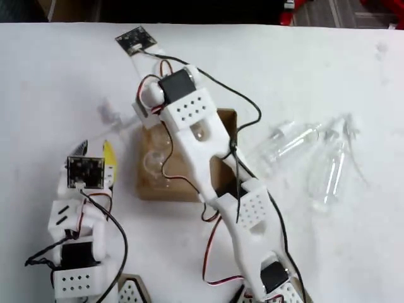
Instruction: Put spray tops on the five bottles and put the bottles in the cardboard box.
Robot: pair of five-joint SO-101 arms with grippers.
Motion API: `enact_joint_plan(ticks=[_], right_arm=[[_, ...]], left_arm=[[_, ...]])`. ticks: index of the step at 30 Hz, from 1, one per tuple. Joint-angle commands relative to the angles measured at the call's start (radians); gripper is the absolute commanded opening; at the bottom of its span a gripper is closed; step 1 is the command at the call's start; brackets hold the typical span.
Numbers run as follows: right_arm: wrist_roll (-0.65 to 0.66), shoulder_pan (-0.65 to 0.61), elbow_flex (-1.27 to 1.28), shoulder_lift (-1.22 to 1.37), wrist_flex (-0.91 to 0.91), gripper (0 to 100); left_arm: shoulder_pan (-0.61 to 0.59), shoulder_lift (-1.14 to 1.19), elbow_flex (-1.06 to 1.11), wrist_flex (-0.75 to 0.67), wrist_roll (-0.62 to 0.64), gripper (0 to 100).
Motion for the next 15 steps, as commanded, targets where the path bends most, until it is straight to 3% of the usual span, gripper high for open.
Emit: enact_joint_plan(ticks=[1,7,15], right_arm=[[-0.012,0.012,-0.006,-0.013,0.028,10.8],[-0.006,0.015,0.003,-0.01,-0.015,1.1],[-0.005,0.035,0.003,-0.01,-0.065,4.1]], left_arm=[[-0.012,-0.012,-0.002,0.006,-0.005,13],[-0.012,-0.012,-0.002,0.008,-0.005,13],[-0.01,-0.012,-0.002,0.009,-0.005,13]])
